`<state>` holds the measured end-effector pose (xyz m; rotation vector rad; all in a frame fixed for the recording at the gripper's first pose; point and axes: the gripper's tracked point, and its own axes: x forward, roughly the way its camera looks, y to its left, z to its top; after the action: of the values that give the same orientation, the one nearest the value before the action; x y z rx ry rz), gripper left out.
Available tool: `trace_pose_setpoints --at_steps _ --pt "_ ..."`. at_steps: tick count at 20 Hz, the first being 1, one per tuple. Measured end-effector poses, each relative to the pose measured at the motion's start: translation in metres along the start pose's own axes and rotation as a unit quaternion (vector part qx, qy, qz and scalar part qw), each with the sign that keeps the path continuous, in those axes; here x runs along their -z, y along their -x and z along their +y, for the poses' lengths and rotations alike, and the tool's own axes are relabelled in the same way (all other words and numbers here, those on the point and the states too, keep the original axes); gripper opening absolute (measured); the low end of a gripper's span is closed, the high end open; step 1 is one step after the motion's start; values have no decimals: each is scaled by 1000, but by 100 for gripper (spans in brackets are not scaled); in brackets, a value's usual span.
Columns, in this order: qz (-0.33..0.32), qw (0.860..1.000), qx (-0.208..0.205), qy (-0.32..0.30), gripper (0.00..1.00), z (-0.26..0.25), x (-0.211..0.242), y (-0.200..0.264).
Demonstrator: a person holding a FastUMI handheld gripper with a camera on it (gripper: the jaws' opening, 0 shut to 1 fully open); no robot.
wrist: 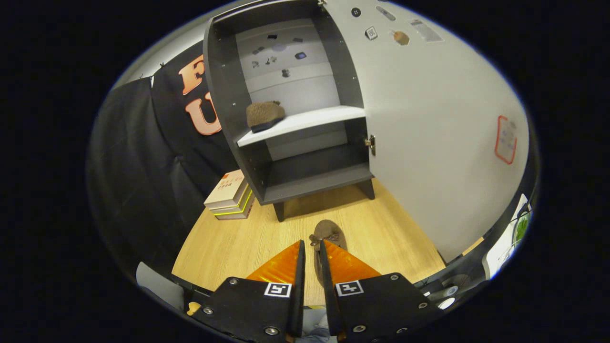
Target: Open the shoe cabinet door, grab the shoes and put them into the shoe cabinet, then close the shoe cabinet door.
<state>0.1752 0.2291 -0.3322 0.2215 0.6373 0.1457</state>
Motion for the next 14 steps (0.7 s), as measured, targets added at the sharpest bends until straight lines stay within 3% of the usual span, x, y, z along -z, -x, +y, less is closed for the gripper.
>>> trace_pose_setpoints --at_steps 8,14 --pt "102 995 -14 1 20 0 73 -97" --pt "153 988 -8 9 20 -8 108 -142"
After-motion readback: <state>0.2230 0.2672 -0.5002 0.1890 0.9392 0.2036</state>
